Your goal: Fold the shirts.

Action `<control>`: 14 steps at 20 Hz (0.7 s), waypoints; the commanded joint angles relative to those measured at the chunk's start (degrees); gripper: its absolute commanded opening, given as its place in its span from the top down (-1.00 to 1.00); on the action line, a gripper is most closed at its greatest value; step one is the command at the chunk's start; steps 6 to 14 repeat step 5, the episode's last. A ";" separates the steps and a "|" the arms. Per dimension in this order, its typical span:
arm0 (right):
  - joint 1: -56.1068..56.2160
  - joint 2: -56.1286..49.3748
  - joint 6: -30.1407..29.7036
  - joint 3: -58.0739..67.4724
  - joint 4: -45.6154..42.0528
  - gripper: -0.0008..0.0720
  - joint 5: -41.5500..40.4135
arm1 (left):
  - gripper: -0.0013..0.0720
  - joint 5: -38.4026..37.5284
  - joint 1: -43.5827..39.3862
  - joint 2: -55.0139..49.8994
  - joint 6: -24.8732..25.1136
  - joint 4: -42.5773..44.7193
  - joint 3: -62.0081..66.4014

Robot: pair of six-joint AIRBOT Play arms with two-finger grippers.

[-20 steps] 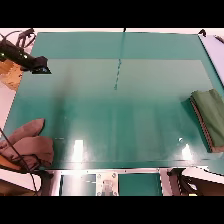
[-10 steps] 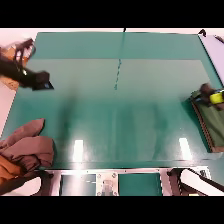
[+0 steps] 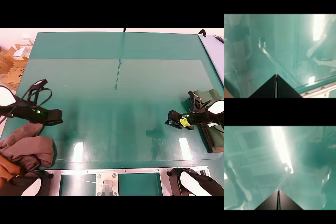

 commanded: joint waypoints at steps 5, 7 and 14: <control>0.59 0.35 -0.11 -1.16 0.11 0.93 -0.44 | 0.89 0.37 -0.33 0.90 -0.55 0.20 -1.60; 0.59 0.35 -0.11 -1.16 0.11 0.93 -0.44 | 0.89 0.37 -0.33 0.90 -0.55 0.20 -1.60; 0.59 0.35 -0.11 -1.16 0.11 0.93 -0.44 | 0.89 0.37 -0.33 0.90 -0.55 0.20 -1.60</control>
